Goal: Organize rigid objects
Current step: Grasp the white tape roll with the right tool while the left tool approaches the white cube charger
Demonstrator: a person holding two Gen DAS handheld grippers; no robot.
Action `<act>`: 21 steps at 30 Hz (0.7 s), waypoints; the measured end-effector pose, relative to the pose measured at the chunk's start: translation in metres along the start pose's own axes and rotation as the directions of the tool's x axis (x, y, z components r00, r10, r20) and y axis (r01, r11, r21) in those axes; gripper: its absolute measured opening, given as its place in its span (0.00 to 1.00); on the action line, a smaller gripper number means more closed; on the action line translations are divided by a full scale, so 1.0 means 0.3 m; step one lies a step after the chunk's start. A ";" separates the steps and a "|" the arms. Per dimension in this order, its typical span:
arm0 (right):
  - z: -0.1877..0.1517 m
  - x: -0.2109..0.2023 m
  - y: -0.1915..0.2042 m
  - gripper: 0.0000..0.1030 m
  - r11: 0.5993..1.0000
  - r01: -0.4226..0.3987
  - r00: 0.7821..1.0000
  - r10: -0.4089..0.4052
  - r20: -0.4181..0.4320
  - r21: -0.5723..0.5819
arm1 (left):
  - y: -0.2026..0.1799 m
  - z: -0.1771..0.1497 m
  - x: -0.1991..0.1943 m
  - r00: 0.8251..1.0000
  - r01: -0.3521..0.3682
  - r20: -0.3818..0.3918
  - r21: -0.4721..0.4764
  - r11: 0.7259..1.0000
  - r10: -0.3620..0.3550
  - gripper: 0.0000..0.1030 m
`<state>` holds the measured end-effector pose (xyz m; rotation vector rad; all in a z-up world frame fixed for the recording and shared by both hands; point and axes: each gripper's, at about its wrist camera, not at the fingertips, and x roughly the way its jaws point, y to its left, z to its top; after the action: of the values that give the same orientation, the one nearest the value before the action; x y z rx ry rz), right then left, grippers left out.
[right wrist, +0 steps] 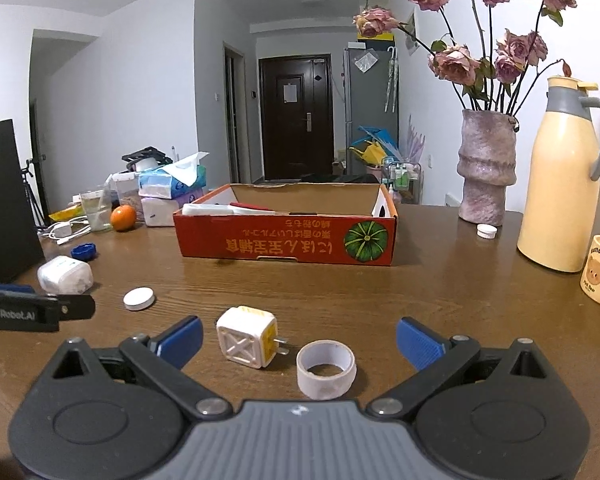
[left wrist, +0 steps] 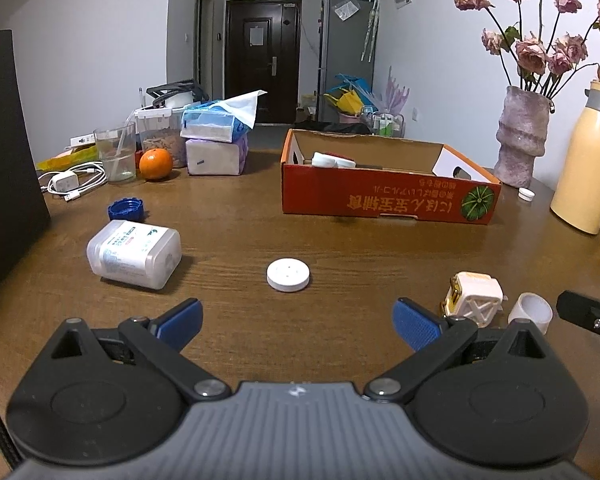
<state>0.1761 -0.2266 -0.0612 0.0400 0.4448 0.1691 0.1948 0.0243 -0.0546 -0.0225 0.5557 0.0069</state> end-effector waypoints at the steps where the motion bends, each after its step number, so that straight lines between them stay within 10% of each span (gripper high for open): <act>1: -0.003 -0.002 0.000 1.00 1.000 0.004 1.000 -0.004 -0.003 -0.004 | 0.000 -0.003 0.001 1.000 -0.002 -0.002 0.001 1.000 0.002 1.00; 21: -0.028 0.206 -0.037 0.59 1.000 0.014 0.976 -0.017 -0.216 -0.017 | 0.022 -0.010 0.048 0.999 -0.013 -0.037 -0.007 1.000 0.013 1.00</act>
<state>0.2293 -0.2268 -0.0958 0.0030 0.6611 0.1620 0.2054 0.0309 -0.0648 -0.0259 0.5928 0.0211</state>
